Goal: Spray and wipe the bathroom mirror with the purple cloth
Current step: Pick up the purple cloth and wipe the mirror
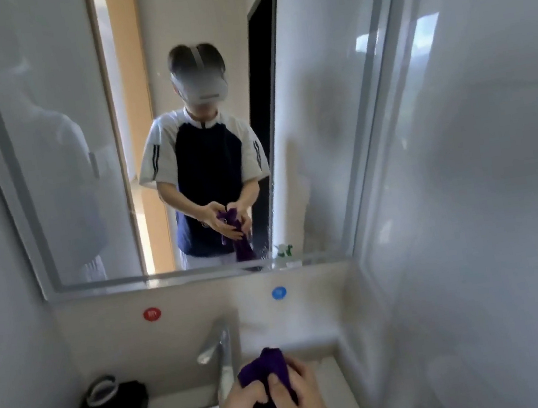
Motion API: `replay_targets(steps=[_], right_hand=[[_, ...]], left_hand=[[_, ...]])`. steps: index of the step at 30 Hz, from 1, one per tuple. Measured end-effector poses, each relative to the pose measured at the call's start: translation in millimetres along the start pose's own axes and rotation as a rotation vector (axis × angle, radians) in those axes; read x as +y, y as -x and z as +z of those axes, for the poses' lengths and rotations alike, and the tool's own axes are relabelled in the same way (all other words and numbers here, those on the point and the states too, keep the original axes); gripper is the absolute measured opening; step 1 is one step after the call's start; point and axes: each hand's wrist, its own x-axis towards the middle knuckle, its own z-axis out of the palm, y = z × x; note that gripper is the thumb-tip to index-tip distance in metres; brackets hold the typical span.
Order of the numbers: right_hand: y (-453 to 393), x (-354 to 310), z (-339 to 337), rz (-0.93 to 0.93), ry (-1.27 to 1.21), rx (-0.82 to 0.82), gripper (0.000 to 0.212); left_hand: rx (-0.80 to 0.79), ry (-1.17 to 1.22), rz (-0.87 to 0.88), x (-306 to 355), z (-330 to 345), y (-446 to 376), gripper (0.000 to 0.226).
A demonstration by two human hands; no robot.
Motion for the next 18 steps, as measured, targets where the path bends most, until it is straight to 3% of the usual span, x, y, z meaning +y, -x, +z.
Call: replay_targets(steps=[7,10,13,18], right_hand=[[39,37,-58,0.042,0.267,-0.1,0.024],[35,41,-73,0.057,0.352,-0.087,0.027],[21,44,-79,0.049,0.394,-0.065,0.002],[-30,12,-102,-0.077,0.537,-0.022,0.009]], left_hand=[[0.01,-0.736,0.066,-66,-26,13,0.051],[-0.034,-0.941,0.11,-65,-21,8,0.044],[-0.112,-1.112,0.163,-56,-11,-1,0.034],[-0.275,-1.351,0.296,-9,30,-22,0.035]])
